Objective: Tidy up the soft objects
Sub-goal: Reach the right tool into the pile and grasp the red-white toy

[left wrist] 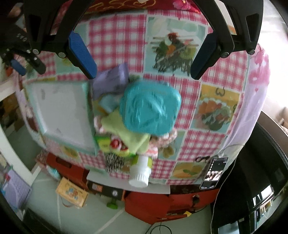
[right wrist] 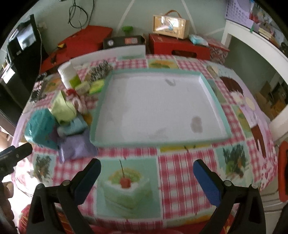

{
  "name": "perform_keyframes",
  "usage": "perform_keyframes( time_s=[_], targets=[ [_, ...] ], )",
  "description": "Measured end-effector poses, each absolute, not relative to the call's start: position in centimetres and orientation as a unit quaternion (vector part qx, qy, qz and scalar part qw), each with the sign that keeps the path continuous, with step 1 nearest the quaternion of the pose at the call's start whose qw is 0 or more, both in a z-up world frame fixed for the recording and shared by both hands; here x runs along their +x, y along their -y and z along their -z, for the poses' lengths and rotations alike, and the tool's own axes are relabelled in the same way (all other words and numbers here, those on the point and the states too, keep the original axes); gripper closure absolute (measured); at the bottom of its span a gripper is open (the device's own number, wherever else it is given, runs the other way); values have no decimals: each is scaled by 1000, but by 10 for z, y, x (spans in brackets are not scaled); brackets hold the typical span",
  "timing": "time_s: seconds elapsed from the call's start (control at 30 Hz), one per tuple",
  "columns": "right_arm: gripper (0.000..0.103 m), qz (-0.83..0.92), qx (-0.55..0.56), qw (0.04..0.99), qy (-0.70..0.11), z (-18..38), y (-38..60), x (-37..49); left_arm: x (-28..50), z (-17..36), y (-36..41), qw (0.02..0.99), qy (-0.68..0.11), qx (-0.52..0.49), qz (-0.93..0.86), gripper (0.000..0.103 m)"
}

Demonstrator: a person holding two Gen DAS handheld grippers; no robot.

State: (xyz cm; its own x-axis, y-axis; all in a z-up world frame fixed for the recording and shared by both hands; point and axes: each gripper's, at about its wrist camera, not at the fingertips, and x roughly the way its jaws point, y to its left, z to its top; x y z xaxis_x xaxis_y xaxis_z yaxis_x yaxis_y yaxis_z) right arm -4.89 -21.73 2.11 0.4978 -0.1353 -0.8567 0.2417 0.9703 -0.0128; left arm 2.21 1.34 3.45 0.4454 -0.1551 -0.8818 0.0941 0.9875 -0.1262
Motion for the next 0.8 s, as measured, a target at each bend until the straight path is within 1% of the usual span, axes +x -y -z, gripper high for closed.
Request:
perform_keyframes(
  time_s=[0.3, 0.53, 0.63, 0.8],
  targets=[
    [0, 85, 64, 878, -466, -44, 215, 9, 81, -68, -15, 870, -484, -48, 83, 0],
    [0, 18, 99, 880, -463, -46, 204, 64, 129, -61, -18, 868, -487, -58, 71, 0],
    [0, 2, 90, 882, -463, -44, 193, 84, 142, -56, -19, 867, -489, -74, 63, 0],
    [0, -41, 88, 876, -472, -40, 181, 112, 161, -47, -17, 866, -496, -64, 26, 0]
  ],
)
